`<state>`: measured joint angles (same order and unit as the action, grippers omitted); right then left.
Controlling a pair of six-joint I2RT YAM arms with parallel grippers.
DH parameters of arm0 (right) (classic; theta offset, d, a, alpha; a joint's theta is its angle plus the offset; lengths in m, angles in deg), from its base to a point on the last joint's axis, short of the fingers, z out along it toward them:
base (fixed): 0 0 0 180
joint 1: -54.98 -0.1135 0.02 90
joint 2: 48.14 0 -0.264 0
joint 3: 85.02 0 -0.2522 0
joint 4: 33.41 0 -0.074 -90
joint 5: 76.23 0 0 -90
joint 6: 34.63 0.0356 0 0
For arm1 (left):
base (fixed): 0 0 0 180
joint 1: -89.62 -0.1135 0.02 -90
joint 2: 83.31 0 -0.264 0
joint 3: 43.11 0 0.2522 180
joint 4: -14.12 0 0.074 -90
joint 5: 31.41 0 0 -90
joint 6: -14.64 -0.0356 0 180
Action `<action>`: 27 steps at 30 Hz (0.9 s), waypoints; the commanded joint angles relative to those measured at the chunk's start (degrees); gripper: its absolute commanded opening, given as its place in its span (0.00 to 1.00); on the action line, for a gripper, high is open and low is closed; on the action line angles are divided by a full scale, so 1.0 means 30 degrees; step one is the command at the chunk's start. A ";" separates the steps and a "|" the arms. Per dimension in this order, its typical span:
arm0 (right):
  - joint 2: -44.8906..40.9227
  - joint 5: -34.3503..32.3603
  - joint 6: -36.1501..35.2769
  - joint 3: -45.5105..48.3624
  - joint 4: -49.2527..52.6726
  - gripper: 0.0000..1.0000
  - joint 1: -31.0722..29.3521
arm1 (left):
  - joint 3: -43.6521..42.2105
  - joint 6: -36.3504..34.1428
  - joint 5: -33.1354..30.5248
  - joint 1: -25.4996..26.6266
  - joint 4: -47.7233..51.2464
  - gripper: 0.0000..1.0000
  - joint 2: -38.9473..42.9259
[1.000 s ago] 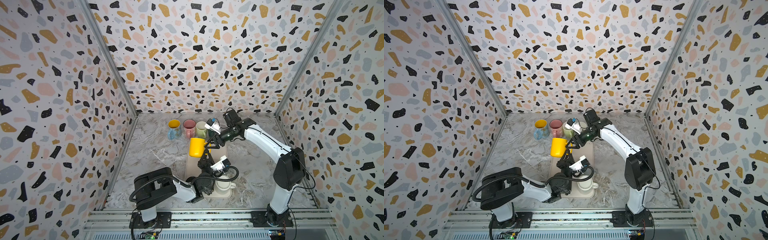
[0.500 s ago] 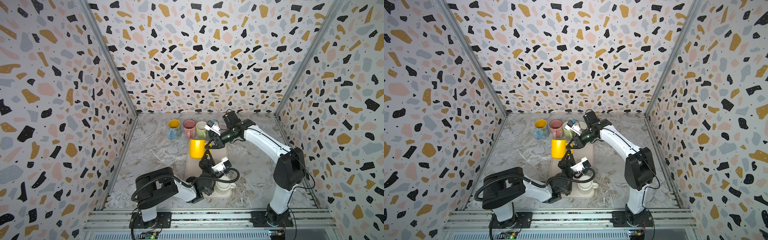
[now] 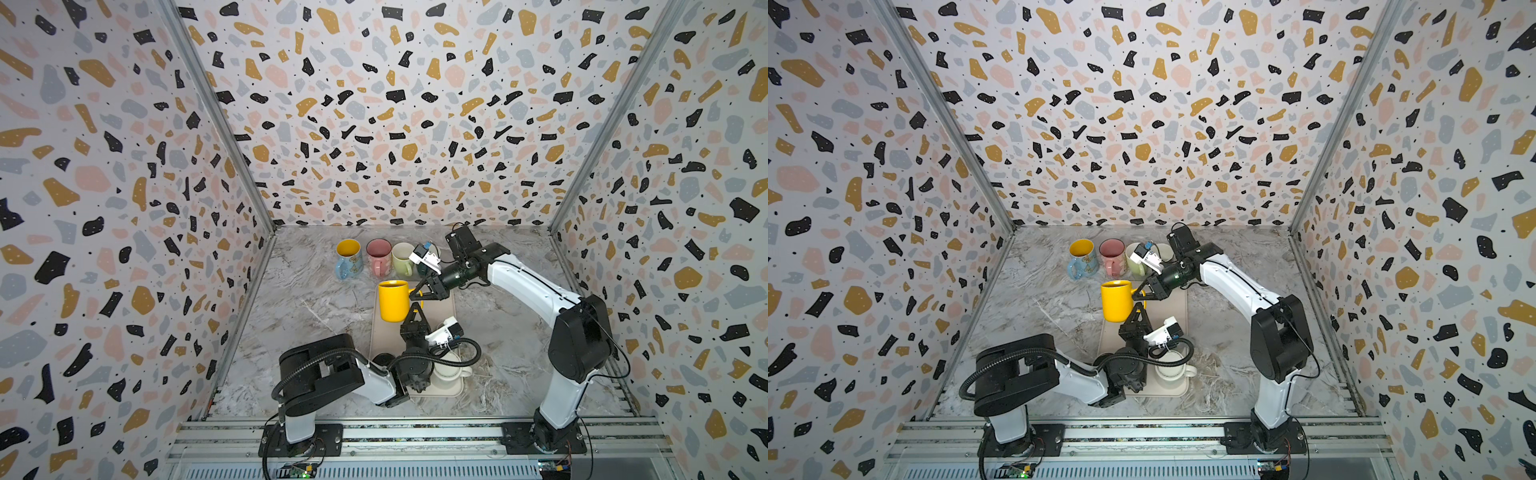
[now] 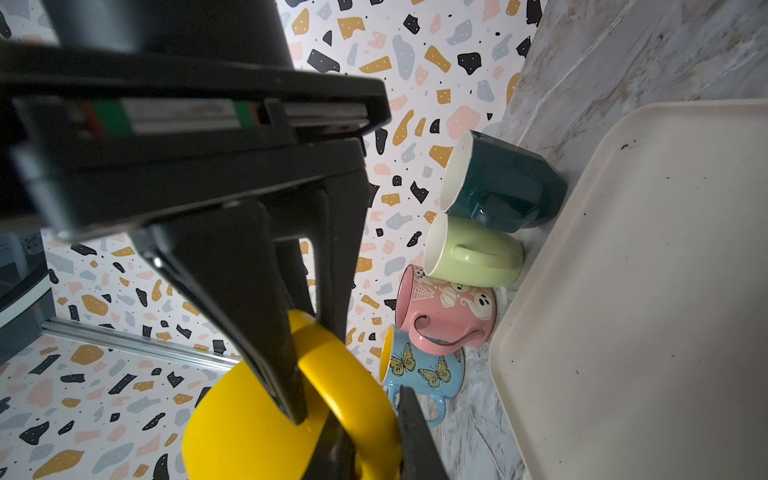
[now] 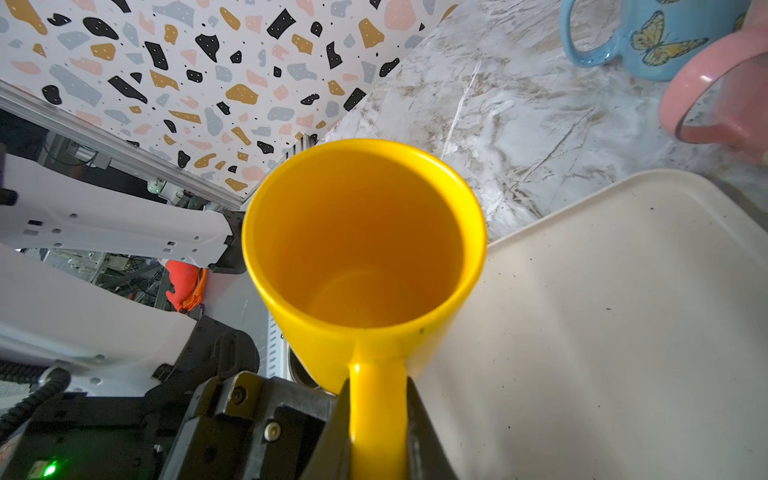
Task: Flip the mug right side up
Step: 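Open the left gripper and release the yellow mug to the right gripper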
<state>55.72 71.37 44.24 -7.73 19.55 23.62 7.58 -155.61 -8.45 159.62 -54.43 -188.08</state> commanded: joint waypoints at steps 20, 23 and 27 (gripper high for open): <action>-0.3106 0.0045 0.3965 0.2730 -0.4512 0.00 0.1822 | 0.1958 -0.1255 -0.0906 -0.0012 -0.7829 0.37 0.1663; -0.3338 0.0087 0.4717 0.3114 -0.5381 0.00 0.2207 | 0.1960 -0.1265 -0.0913 -0.0012 -0.7824 0.39 0.1836; -0.3680 0.0278 0.5801 0.3606 -0.6581 0.00 0.2817 | 0.1816 -0.1445 -0.0913 -0.0012 -0.7811 0.39 0.1987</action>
<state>47.28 73.80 59.56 2.13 4.01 29.57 11.56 -159.21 -9.22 159.81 -54.56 -185.46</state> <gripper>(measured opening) 0.171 0.393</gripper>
